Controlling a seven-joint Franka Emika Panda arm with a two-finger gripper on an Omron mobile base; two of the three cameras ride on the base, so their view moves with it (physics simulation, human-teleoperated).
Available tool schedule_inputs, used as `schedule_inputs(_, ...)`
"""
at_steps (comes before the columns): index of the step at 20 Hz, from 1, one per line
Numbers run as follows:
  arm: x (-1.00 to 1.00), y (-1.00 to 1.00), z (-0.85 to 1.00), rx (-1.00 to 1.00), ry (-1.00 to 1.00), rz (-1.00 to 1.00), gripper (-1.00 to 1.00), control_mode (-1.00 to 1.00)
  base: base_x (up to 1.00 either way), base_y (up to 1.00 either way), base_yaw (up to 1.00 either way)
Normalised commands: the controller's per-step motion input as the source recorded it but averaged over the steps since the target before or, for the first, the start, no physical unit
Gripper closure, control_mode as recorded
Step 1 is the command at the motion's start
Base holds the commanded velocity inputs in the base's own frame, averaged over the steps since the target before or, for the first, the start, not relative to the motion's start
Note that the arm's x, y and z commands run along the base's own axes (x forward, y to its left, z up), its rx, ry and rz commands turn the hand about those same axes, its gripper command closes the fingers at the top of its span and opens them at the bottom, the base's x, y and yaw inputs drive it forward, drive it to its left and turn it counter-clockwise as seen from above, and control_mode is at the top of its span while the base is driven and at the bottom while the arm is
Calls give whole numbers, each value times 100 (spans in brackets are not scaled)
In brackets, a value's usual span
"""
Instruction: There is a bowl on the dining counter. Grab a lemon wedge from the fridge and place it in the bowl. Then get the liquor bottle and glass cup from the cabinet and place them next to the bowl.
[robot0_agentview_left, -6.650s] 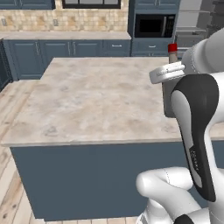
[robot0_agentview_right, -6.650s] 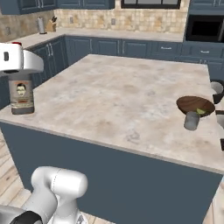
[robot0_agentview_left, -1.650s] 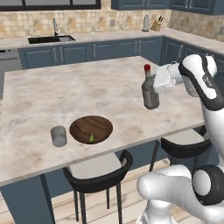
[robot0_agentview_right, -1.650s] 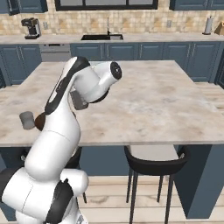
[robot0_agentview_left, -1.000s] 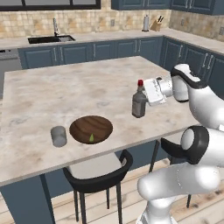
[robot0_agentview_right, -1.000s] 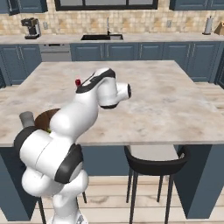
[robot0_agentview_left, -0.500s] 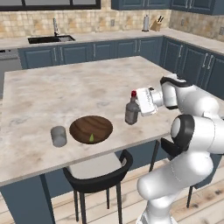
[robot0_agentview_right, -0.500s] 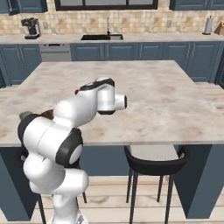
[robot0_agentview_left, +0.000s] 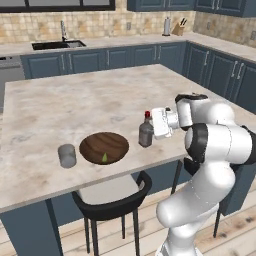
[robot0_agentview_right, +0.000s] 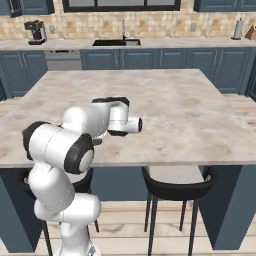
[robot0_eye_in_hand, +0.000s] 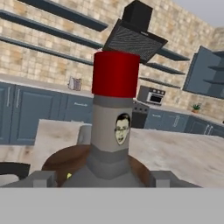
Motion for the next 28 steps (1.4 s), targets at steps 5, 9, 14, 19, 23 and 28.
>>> schedule_inputs(5,19,5,-35,0,0,-4,100,-100,0,0,0)
schedule_inputs(9,21,13,-28,0,0,-2,100,-100,0,0,0)
schedule_inputs(14,21,14,-14,1,0,0,100,-100,0,0,0)
schedule_inputs(19,24,6,-6,1,0,0,100,-100,0,0,0)
schedule_inputs(23,26,0,-16,0,0,0,100,-100,0,0,0)
schedule_inputs(28,28,0,-20,0,0,0,100,-100,0,0,0)
